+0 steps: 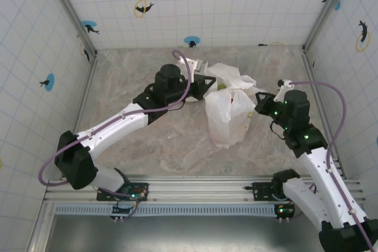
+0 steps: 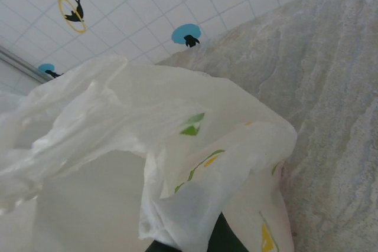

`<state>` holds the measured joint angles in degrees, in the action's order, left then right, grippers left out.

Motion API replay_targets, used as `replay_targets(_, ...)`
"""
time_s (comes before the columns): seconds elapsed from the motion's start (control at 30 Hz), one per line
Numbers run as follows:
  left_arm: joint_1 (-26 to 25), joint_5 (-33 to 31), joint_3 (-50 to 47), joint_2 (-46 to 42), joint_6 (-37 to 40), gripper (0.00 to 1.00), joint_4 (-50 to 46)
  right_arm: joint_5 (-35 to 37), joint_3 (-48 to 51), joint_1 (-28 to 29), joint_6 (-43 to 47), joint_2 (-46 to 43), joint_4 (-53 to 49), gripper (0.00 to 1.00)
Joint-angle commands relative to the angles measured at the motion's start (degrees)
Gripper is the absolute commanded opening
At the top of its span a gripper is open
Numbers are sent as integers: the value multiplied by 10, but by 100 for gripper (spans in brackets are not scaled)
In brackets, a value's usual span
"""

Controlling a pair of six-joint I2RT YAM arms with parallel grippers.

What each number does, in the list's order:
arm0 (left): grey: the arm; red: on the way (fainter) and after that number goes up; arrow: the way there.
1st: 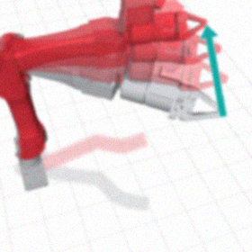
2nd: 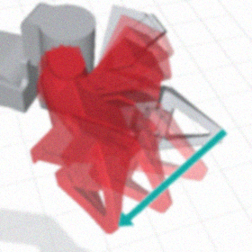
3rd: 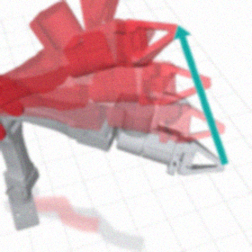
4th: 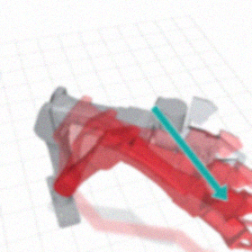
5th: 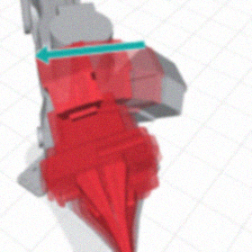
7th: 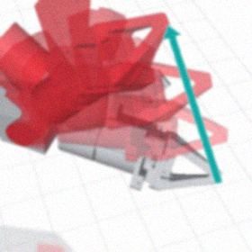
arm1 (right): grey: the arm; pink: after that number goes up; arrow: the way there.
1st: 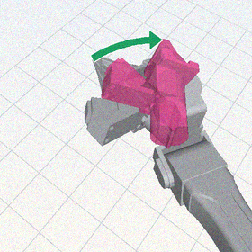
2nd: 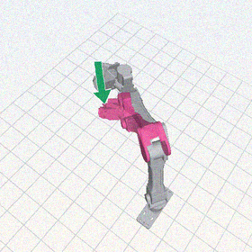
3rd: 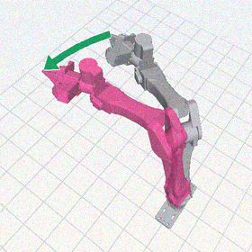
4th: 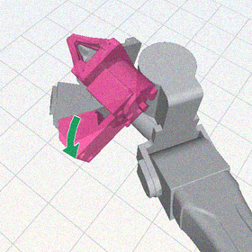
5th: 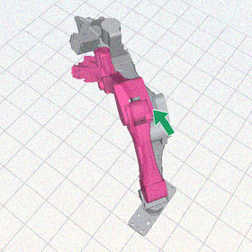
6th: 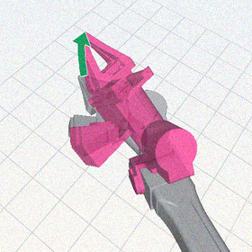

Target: Place the fruits into the plastic bag

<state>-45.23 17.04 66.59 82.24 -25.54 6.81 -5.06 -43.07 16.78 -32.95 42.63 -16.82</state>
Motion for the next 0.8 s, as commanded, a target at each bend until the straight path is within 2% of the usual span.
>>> replay_targets(0.0, 3, -5, -42, -21, 4, 0, 14, -4, 30, 0, -14, -16, 44, 0)
replay_targets(0.13, 3, -21, -80, -33, -3, 2, 5, -10, 59, 0, -16, -14, 45, 1)
replay_targets(0.2, 3, -27, -81, -40, -2, 7, -2, -7, 58, 0, -15, -11, 43, 3)
replay_targets(0.27, 3, -30, -78, -45, 4, 15, -6, -4, 50, -1, -13, -11, 42, 9)
replay_targets(0.53, 4, -67, -69, -74, 46, 57, -37, 12, -13, 0, 3, -13, 4, 42)
replay_targets(0.6, 4, -79, -71, -83, 53, 65, -43, 18, -28, 0, 9, -15, -6, 50)
replay_targets(0.7, 5, -102, -73, -102, 66, 77, -53, 27, -54, 0, 22, -16, -21, 72)
replay_targets(0.77, 5, -116, -75, -117, 76, 82, -61, 31, -73, 0, 31, -14, -30, 78)
